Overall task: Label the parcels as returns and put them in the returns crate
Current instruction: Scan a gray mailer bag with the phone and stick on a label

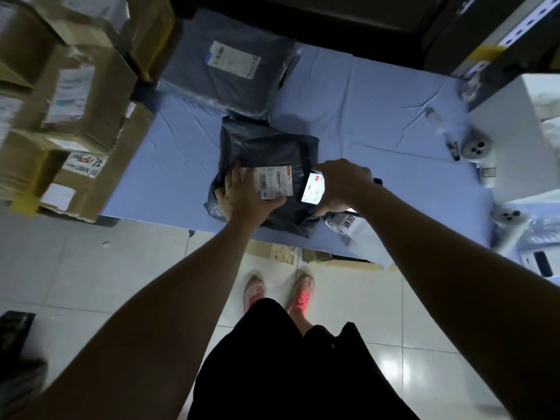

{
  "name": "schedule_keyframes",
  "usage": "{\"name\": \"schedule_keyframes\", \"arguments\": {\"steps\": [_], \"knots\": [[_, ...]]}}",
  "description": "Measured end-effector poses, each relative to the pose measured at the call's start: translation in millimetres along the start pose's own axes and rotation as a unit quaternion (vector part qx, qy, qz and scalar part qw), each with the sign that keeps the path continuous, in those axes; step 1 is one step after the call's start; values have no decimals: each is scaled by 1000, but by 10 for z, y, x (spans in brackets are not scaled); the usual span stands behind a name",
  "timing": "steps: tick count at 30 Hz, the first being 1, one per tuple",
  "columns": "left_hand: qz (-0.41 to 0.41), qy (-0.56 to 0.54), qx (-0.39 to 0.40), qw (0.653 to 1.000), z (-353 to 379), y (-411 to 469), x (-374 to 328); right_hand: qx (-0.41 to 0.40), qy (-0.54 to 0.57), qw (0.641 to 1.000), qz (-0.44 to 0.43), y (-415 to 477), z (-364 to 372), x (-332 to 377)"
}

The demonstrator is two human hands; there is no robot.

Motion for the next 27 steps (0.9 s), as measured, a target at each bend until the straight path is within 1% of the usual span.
{"name": "schedule_keyframes", "arguments": {"steps": [2,11,20,25,27], "knots": [[12,7,2,1000,-16,5,13,-4,-3,1000,1,-72,-4,20],[74,1,83,994,-132,64,236,-31,-3,999,23,-256,-26,120],[59,-24,57,996,-186,-32,209,-45,-20,997,51,-318,-41,92],[70,-9,67,995,-194,-18,199,-62,19,995,72,-350,-43,-23],[63,-6,73,995,-213,21,171,-71,46,992,91,-349,-55,-121]]}}
Point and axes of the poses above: each hand's wrist, its own y-axis towards the middle knuckle, its own z-axis out of the palm, x = y × z, the point moved 2 cm from there along y, towards the middle knuckle, and after that the axes turned 4 degrees about y, right-handed, at the moved point
